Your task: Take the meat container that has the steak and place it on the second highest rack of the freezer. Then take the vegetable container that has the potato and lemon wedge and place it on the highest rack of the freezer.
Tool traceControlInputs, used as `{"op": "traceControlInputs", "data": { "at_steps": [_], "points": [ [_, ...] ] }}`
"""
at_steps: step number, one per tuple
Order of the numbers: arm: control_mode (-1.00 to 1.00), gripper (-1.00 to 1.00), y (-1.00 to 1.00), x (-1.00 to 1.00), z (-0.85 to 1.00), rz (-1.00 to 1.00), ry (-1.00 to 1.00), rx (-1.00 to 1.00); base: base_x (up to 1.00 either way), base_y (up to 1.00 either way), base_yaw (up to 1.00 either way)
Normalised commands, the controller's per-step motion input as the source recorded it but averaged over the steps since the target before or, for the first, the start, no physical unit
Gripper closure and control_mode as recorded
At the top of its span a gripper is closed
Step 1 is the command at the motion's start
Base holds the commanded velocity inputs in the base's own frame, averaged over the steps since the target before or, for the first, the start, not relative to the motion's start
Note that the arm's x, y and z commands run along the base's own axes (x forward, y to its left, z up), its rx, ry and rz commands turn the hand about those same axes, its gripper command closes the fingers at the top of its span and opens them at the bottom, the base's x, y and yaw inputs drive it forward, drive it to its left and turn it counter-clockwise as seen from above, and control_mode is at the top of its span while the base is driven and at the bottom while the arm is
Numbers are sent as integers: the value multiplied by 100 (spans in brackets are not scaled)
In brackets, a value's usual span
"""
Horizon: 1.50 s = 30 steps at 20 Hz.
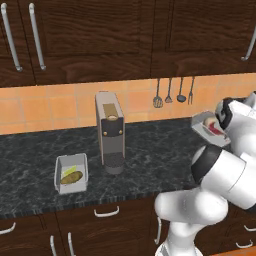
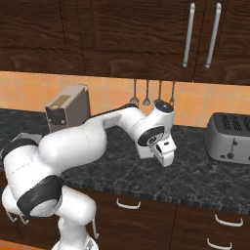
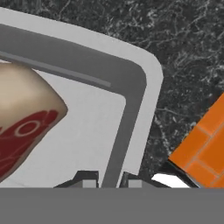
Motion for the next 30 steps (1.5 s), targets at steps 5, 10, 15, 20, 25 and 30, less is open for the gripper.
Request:
{"op": "traceControlInputs", "data": {
  "at_steps": [5, 10, 15, 20, 25, 30],
  "points": [
    [-100, 100, 100, -38, 63, 37, 15, 0, 0, 0, 0],
    [-100, 100, 82, -32, 65, 37, 14, 1, 0, 0, 0],
    [-100, 100, 67, -46, 47, 39, 10, 4, 0, 0, 0],
    [-100, 100, 59, -52, 33, 38, 3, 14, 0, 0, 0],
    [-100, 100, 61, -48, 33, 28, 1, 17, 0, 0, 0],
    [-100, 100, 43, -41, 37, 15, -12, 2, 0, 0, 0]
  ]
}}
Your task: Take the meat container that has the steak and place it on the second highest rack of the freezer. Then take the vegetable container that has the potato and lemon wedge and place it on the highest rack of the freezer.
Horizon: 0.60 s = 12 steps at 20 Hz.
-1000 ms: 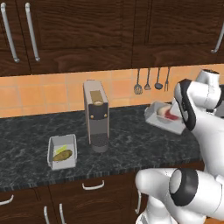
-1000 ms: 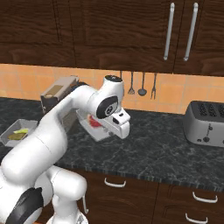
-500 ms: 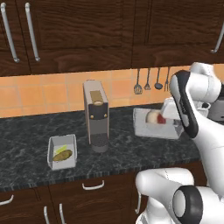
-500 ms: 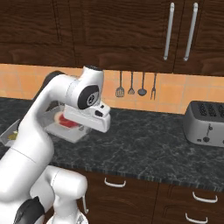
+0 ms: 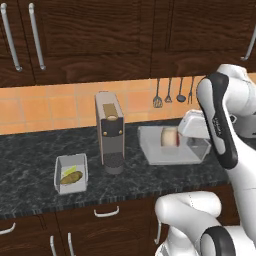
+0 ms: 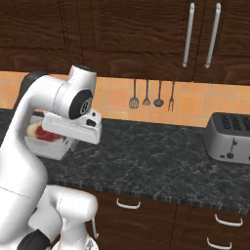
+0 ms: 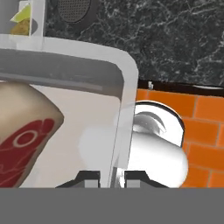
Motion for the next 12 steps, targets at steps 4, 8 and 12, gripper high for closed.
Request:
{"op": "traceControlInputs", "data": {
  "at_steps": [4, 8, 12],
  "points": [
    [-100, 100, 3, -44, 25, 4, -16, 0, 0, 0, 0],
    [-100, 100, 0, -35, 4, 0, -10, 0, 0, 0, 0],
    [-100, 100, 0, -1, 0, 0, 0, 0, 0, 0, 0]
  ]
}}
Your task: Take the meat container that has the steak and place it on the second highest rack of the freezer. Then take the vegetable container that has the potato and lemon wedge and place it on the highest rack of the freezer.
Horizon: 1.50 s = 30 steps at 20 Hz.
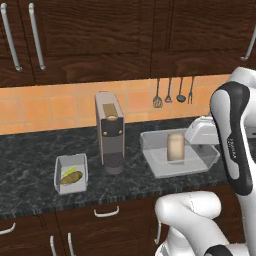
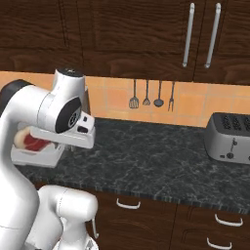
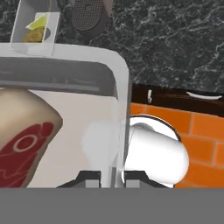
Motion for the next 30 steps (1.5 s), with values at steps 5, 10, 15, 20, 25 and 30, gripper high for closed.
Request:
{"op": "traceControlInputs", "data": {
  "at_steps": [5, 10, 15, 20, 25, 30],
  "points": [
    [100, 100, 0, -4, -2, 0, 0, 0, -32, 1, 0],
    [100, 100, 0, 0, 0, 0, 0, 0, -98, 0, -27],
    [100, 100, 0, 0, 0, 0, 0, 0, -37, 1, -91],
    [100, 100, 0, 0, 0, 0, 0, 0, -31, 0, -92],
    [100, 100, 0, 0, 0, 0, 0, 0, -28, 0, -90],
    [100, 100, 0, 0, 0, 0, 0, 0, -13, -11, -88]
  ]
}}
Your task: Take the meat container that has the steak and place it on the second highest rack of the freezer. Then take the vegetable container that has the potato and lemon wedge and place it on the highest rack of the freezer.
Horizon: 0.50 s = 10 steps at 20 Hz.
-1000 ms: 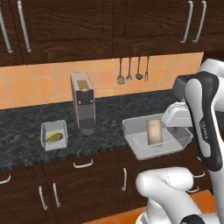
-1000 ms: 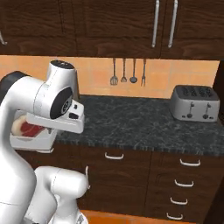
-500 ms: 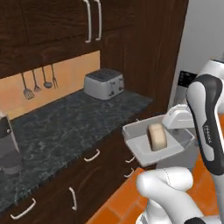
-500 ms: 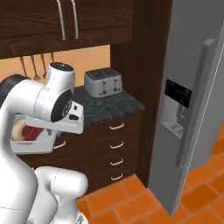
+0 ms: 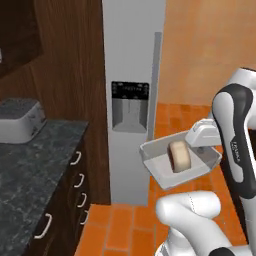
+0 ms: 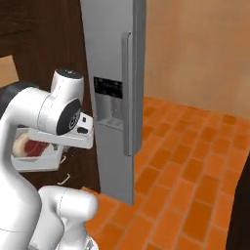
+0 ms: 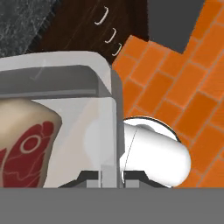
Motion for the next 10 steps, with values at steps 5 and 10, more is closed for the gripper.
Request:
{"op": "traceControlInputs", "data": {
  "at_steps": [5, 10],
  "points": [
    [100, 100, 0, 0, 0, 0, 0, 0, 2, -45, -79],
    [100, 100, 0, 0, 0, 0, 0, 0, 74, -33, -45]
  ]
}}
